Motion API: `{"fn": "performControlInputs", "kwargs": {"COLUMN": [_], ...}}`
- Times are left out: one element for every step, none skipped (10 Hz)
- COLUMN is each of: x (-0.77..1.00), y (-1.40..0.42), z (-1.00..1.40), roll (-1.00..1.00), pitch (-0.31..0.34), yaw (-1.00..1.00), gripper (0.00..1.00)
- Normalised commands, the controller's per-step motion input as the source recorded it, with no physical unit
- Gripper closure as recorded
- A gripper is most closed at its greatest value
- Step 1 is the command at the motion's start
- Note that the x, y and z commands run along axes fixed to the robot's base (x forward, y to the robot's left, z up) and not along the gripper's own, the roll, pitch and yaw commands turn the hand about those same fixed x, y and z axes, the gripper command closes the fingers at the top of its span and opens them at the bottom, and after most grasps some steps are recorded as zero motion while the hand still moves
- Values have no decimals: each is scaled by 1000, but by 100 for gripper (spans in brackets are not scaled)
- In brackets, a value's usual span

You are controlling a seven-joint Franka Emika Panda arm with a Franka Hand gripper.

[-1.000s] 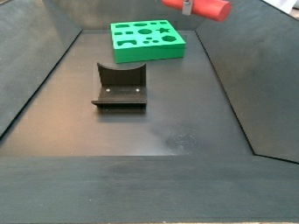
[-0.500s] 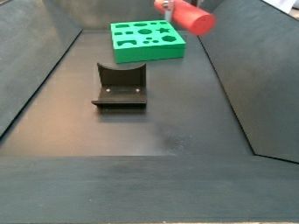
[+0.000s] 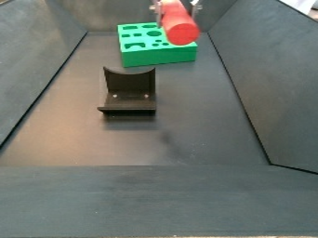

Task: Pick up the oval object. Move up. Place the oval object on the fixture. Regrasp the oval object. Move to above the board. Insert the oval object.
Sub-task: Place the oval object on the fixture.

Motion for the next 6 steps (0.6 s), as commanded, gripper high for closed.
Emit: {"fn": "performControlInputs", "kwargs": {"x": [1000,1000,1000,1000,1000,909], "y": [177,157,126,18,18,34], "z": [-25,-21,-15,52,56,31], "roll": [-124,-127,-133,-1000,-1000,-1000], "pitch": [52,60,78,-37,-30,-14], "yaw": [-368,-276,-159,-74,-72,-70], "gripper": [100,100,100,100,100,100]}}
